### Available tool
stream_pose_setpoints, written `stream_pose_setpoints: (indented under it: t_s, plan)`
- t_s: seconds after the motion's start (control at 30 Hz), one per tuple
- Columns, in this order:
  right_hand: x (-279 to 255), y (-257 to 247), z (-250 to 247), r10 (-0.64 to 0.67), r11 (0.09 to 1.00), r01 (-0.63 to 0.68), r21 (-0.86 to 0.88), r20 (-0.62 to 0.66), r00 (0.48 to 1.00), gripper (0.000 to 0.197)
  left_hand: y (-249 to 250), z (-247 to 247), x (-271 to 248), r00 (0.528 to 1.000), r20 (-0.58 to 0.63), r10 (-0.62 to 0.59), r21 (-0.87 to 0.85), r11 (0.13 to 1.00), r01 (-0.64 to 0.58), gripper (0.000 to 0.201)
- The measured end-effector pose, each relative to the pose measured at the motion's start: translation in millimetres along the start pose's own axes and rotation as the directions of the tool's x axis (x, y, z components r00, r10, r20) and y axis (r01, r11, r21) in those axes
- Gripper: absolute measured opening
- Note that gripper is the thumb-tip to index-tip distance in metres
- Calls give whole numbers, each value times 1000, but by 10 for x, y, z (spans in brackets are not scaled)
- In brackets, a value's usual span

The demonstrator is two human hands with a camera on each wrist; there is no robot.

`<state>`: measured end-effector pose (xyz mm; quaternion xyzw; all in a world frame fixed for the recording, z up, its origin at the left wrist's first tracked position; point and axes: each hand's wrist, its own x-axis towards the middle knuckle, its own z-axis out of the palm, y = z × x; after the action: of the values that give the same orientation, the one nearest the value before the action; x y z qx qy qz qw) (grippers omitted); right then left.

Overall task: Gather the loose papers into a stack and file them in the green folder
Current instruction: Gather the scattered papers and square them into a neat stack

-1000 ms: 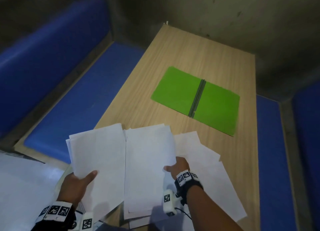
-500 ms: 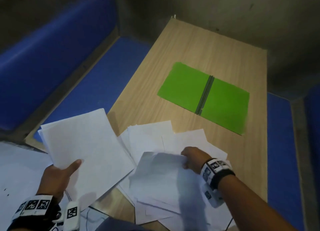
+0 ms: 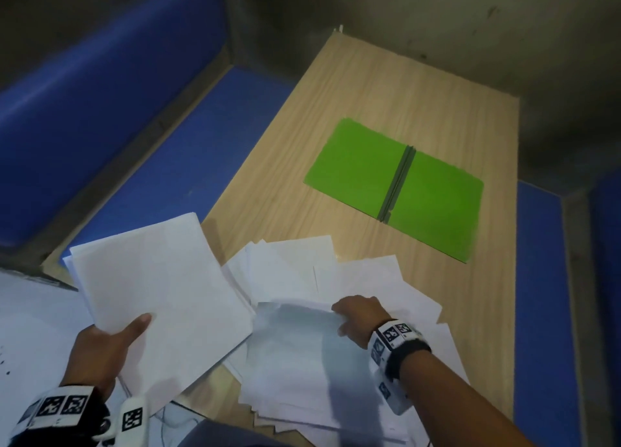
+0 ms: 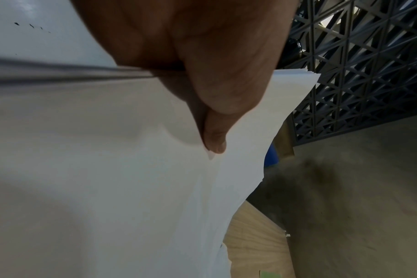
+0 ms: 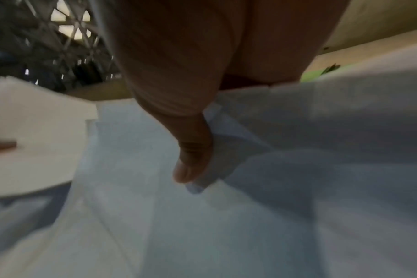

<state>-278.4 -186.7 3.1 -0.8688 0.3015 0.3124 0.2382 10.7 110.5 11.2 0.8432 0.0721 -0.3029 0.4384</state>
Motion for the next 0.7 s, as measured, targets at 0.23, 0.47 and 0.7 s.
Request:
stream_pose_setpoints:
  t_s: [0.23,0.47,0.7]
  plan:
    - [-881,651,-460,128,889,-51,454,-141,982,10,-351,-63,511,999,-32,-44,55,997,45,68]
    - [-1112,1135,-240,200,974,-205,93,56,978,5,27,145,-2,998,31,61,36,997,-62,54]
    - [-732,1296,525,178,984,-179,-22,-58,982,45,63,382,-183,986,119,113,35,992,-118,47]
